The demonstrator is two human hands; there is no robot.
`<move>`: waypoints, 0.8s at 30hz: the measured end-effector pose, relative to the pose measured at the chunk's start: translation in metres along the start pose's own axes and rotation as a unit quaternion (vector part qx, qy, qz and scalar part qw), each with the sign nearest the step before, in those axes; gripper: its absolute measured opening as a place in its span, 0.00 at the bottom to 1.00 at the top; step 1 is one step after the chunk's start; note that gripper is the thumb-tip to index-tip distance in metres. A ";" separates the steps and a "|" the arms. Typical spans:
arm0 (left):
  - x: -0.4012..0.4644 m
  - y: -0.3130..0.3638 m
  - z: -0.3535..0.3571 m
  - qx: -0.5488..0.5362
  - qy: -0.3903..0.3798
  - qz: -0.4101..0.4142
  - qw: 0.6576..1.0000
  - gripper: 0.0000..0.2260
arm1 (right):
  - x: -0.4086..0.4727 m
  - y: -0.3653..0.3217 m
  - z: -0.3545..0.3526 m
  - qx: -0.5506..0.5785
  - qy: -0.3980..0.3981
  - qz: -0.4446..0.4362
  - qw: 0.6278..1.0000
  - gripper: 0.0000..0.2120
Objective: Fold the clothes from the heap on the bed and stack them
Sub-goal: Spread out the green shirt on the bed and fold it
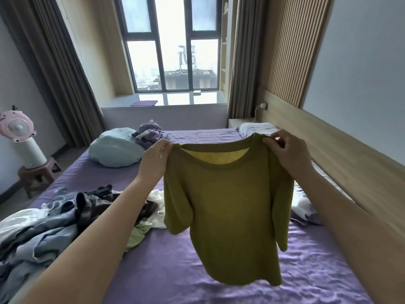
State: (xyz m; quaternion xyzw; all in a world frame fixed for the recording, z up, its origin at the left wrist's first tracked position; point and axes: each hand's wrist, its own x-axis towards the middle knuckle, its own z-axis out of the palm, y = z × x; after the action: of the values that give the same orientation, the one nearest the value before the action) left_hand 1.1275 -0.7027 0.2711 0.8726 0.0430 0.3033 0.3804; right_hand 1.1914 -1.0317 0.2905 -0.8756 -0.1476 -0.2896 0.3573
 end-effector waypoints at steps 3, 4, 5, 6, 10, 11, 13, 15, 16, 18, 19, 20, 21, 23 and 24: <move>-0.003 0.001 0.006 0.005 -0.017 -0.011 1.000 0.11 | -0.002 0.002 -0.006 0.004 -0.018 0.005 1.000 0.13; -0.003 0.001 0.007 0.015 -0.026 -0.007 1.000 0.11 | -0.003 0.004 -0.008 0.004 -0.026 0.004 1.000 0.13; -0.004 0.001 0.007 0.033 -0.038 0.002 0.999 0.11 | -0.004 0.006 -0.011 0.003 -0.036 0.002 0.999 0.13; -0.004 0.001 0.007 0.054 -0.051 0.015 0.997 0.11 | -0.005 0.008 -0.014 0.001 -0.049 0.000 0.999 0.13; -0.006 0.006 0.004 0.097 -0.079 0.059 0.990 0.11 | -0.012 0.016 -0.028 0.011 -0.098 -0.001 0.995 0.12; -0.005 0.008 0.002 0.093 -0.081 0.064 0.990 0.11 | -0.012 0.018 -0.031 0.017 -0.097 0.003 0.995 0.14; -0.002 0.014 0.000 0.096 -0.083 0.073 0.989 0.12 | -0.012 0.018 -0.036 0.014 -0.087 0.014 0.996 0.18; 0.001 0.020 -0.001 0.082 -0.086 0.091 0.989 0.12 | -0.010 0.016 -0.042 0.005 -0.077 0.025 0.997 0.17; 0.003 0.024 -0.002 0.065 -0.086 0.100 0.989 0.11 | -0.009 0.014 -0.044 0.003 -0.077 0.028 0.997 0.17; 0.007 0.030 -0.006 0.047 -0.087 0.112 0.989 0.10 | -0.005 0.012 -0.049 -0.003 -0.081 0.028 0.996 0.20; 0.009 0.031 -0.007 0.043 -0.087 0.112 0.989 0.10 | -0.004 0.011 -0.052 0.000 -0.084 0.029 0.996 0.20; 0.012 0.031 -0.009 0.039 -0.091 0.106 0.989 0.10 | -0.002 0.010 -0.055 0.009 -0.088 0.035 0.995 0.20; 0.014 0.029 -0.009 0.037 -0.104 0.097 0.989 0.10 | -0.002 0.010 -0.056 0.021 -0.095 0.042 0.994 0.19; 0.014 0.023 -0.005 0.048 -0.151 0.075 0.984 0.11 | -0.003 0.011 -0.054 0.046 -0.116 0.055 0.991 0.20; 0.011 0.017 0.001 0.057 -0.175 0.058 0.981 0.11 | -0.005 0.014 -0.049 0.056 -0.133 0.061 0.988 0.21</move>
State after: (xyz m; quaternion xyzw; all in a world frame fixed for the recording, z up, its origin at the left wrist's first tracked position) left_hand 1.1342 -0.7123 0.2878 0.9336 -0.0578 0.1640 0.3135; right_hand 1.1742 -1.0768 0.3086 -0.8922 -0.1565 -0.1399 0.3999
